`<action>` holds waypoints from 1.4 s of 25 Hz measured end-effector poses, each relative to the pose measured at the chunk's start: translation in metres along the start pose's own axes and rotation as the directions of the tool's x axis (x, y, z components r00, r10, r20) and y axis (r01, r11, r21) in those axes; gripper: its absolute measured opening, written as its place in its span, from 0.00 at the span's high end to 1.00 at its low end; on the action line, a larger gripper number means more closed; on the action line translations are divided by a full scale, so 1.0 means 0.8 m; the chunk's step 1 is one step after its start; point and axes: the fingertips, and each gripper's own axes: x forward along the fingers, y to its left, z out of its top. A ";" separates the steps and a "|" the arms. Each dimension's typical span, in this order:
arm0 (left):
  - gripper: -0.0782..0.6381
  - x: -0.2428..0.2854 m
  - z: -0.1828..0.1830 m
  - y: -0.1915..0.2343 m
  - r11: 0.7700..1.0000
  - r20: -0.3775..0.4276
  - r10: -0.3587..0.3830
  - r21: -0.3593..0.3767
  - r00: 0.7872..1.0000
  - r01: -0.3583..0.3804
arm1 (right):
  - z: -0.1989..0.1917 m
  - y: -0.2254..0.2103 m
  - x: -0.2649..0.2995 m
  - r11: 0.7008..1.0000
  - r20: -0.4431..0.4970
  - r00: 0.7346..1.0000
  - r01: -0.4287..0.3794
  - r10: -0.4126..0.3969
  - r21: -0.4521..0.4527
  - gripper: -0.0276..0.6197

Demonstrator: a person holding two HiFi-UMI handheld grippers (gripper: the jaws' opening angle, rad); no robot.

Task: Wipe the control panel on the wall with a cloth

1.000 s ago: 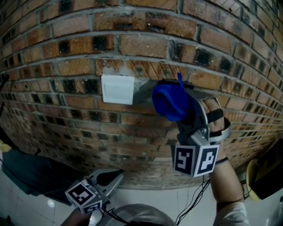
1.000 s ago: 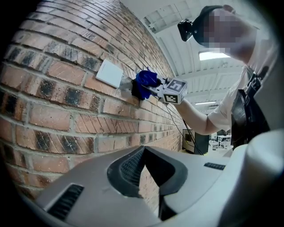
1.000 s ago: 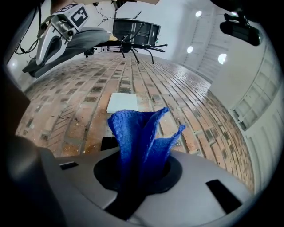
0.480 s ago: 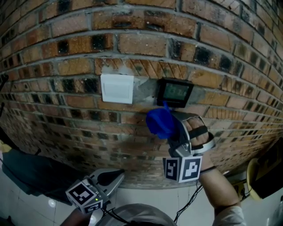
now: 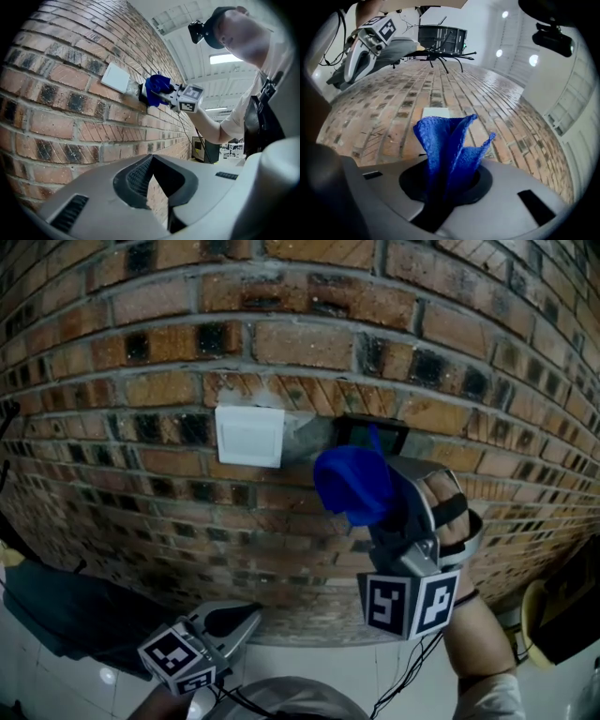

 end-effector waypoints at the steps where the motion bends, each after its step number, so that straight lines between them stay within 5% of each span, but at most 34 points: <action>1: 0.90 0.000 -0.001 -0.001 1.000 0.000 -0.002 0.000 1.000 0.002 | -0.004 -0.012 0.005 1.000 -0.007 1.000 0.019 -0.019 0.001 0.82; 10: 0.90 -0.006 -0.003 0.005 1.000 0.002 0.010 -0.006 1.000 -0.010 | -0.018 -0.030 0.022 0.998 -0.037 0.997 0.067 -0.067 -0.003 0.82; 27: 0.90 -0.004 -0.007 -0.002 1.000 -0.011 -0.004 -0.007 1.000 0.004 | -0.035 0.116 0.016 0.990 -0.074 0.988 -0.139 0.139 0.002 0.82; 30: 0.90 -0.006 -0.010 0.000 1.000 -0.015 -0.001 -0.003 1.000 0.001 | -0.029 0.100 0.010 0.992 -0.061 0.990 -0.128 0.128 0.005 0.82; 35: 0.90 -0.006 -0.008 0.003 1.000 -0.002 0.003 -0.010 1.000 -0.003 | -0.004 0.012 -0.003 1.000 -0.006 1.000 0.014 -0.014 -0.003 0.82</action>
